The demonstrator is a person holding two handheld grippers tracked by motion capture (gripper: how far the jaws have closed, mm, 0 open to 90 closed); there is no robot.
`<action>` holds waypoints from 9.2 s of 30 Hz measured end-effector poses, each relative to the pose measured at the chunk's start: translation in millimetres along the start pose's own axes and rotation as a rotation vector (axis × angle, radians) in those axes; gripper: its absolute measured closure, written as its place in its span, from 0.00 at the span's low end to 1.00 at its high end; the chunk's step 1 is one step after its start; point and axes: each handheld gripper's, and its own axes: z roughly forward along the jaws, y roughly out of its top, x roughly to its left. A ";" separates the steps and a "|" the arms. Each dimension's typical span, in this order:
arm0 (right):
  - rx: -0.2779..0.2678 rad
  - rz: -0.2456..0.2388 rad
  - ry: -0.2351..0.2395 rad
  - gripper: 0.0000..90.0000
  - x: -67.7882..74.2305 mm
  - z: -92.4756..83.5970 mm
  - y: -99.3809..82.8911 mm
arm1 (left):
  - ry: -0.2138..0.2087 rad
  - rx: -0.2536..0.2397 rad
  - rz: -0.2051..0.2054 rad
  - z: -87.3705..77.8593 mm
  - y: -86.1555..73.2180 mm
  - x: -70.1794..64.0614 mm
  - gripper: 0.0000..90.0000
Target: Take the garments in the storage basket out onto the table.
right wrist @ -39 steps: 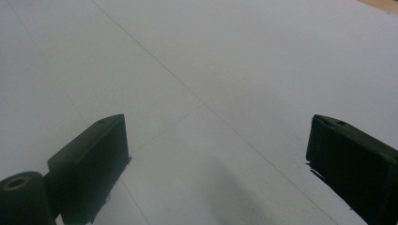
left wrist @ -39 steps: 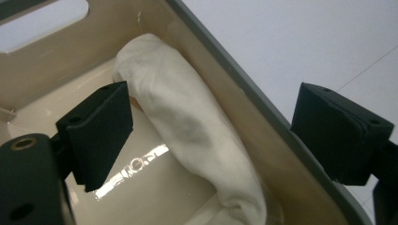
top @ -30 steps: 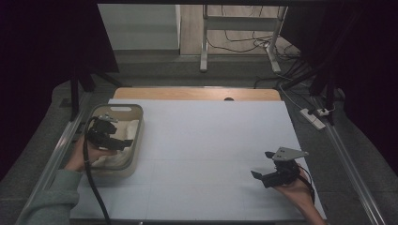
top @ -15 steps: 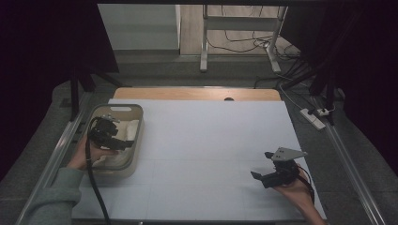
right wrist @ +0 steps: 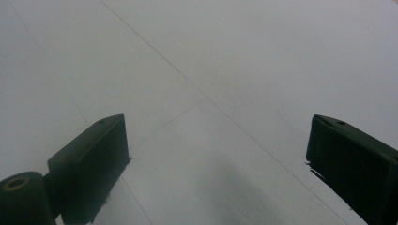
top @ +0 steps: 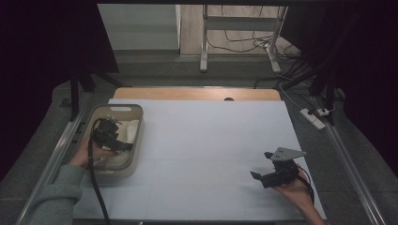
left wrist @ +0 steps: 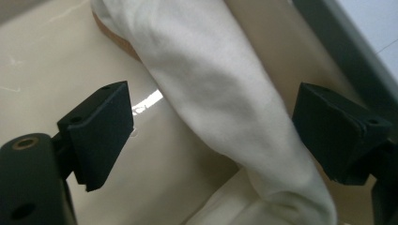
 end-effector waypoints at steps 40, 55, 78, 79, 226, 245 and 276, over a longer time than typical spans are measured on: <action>-0.027 0.007 -0.019 0.07 -1.5 -4.7 0.4 | -0.046 -0.057 -0.032 -3.9 -2.4 4.4 0.88; -0.032 0.013 -0.015 0.07 -1.5 -5.1 1.4 | -0.067 -0.276 -0.101 -35.7 -12.4 -5.0 0.88; -0.037 0.006 -0.004 0.07 -0.2 -4.9 -0.2 | -0.054 -0.485 -0.121 -65.7 -16.6 -18.4 0.88; -0.037 0.006 -0.004 0.07 -0.2 -4.9 -0.2 | -0.054 -0.485 -0.121 -65.7 -16.6 -18.4 0.88; -0.010 0.010 -0.041 0.07 -0.1 -0.7 -4.9 | -0.295 -0.900 0.067 -103.7 43.5 -126.8 0.88; -0.011 0.013 -0.043 0.07 -0.3 -0.7 -5.2 | -0.322 -0.810 0.118 -76.4 59.3 -147.2 0.88; -0.005 0.017 -0.044 0.07 -1.3 0.7 -6.7 | -0.358 -0.459 0.257 59.0 113.0 -213.5 0.87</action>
